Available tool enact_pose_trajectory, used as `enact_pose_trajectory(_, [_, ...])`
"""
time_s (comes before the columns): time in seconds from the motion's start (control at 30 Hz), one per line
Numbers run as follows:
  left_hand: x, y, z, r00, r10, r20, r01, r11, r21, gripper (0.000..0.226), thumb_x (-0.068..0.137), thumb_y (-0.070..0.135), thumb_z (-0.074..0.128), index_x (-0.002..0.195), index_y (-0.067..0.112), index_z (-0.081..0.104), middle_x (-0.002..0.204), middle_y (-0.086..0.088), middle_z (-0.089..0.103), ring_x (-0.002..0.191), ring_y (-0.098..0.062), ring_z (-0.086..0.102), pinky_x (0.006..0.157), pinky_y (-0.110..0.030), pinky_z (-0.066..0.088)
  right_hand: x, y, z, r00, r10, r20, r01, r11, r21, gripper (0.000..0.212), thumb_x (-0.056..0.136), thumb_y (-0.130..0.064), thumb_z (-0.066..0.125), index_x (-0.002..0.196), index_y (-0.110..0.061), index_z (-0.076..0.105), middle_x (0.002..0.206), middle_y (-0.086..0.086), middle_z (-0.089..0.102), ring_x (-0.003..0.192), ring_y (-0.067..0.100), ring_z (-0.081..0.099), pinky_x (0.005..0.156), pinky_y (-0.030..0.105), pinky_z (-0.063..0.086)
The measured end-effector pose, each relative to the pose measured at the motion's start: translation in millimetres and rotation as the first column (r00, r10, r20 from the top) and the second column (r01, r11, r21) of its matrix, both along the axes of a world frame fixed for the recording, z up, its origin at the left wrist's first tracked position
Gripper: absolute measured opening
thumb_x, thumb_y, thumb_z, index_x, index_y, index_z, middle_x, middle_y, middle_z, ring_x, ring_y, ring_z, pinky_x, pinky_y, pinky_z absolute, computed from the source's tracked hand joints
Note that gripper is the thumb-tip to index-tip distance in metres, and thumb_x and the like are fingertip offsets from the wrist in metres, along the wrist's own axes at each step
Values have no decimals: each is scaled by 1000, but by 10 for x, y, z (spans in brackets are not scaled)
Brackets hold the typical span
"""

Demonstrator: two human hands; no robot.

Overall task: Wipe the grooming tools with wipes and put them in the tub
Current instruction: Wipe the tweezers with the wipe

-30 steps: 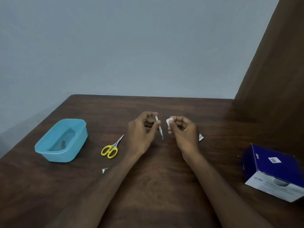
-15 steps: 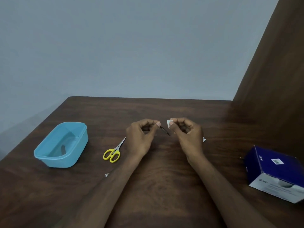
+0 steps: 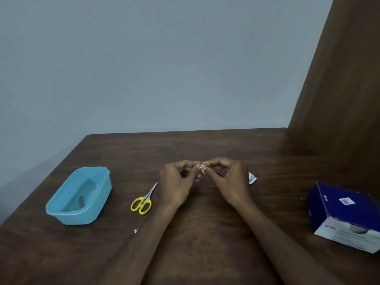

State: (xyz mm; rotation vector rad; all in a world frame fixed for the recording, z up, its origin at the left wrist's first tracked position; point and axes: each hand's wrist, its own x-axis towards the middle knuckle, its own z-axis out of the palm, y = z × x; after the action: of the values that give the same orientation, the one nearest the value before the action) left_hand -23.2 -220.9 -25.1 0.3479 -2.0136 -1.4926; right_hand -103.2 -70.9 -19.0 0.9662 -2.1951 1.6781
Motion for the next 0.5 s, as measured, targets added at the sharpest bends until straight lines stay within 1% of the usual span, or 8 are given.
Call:
enact_pose_trajectory(0.07, [-16,0,-8,1000,2,5,-2,1000,16,5,95,16,81,95,20,83,77,0,81,69,-16,80,74,-39,68,-26,1,-28,998,-46,-35,48,998,42,6,84,-23,89,88,-23,84,87,-16,80,80,-5,73,73,11,51])
enact_pose_trajectory(0.1, [-25,-2,-11,1000,12,3,-12,999,30,5,95,15,80,94,20,82,78,-1,81,69,-17,79,74,-40,68,-54,8,-56,995,-80,-52,84,994,68,7,84,-25,89,88,-26,84,86,-16,79,79,-4,73,74,15,54])
enact_pose_trajectory(0.17, [-44,-2,-13,999,34,-12,-33,998,58,4,96,13,79,94,16,80,80,-3,82,69,-17,79,73,-40,68,-117,32,-110,986,-149,-81,158,980,125,7,83,-33,87,87,-32,82,84,-19,76,81,1,72,80,32,59])
enact_pose_trajectory(0.2, [-46,1,-8,999,41,-22,-39,997,67,4,96,11,79,94,14,80,80,-3,82,69,-16,79,73,-40,68,-136,45,-128,982,-170,-83,180,974,140,7,82,-36,86,87,-34,81,84,-20,76,83,2,71,81,37,59])
enact_pose_trajectory(0.23, [-47,5,-5,999,42,-31,-40,997,72,4,96,10,78,94,13,80,81,-3,82,69,-16,79,73,-39,69,-144,55,-133,981,-177,-76,187,972,141,7,82,-36,85,87,-34,80,85,-21,76,84,2,70,82,39,58])
enact_pose_trajectory(0.3, [-42,7,-6,998,36,-42,-33,997,68,4,96,9,78,94,12,79,82,-2,82,71,-17,79,72,-38,68,-131,54,-118,983,-167,-75,175,978,118,7,84,-36,85,88,-32,80,87,-20,76,84,2,70,82,40,58])
enact_pose_trajectory(0.43, [-31,3,-11,999,16,-47,-16,1000,14,6,97,12,77,94,15,79,82,-2,81,73,-18,79,72,-40,68,-77,10,-87,987,-109,-121,123,986,111,9,86,-43,79,92,-36,79,89,-21,74,87,7,70,82,43,57])
enact_pose_trajectory(0.5, [-41,-16,-23,997,33,-65,-32,999,26,8,99,12,75,93,17,78,83,-2,81,74,-17,79,73,-41,68,-91,6,-101,986,-120,-117,133,985,110,8,87,-42,79,91,-35,78,88,-21,74,86,6,69,82,42,57])
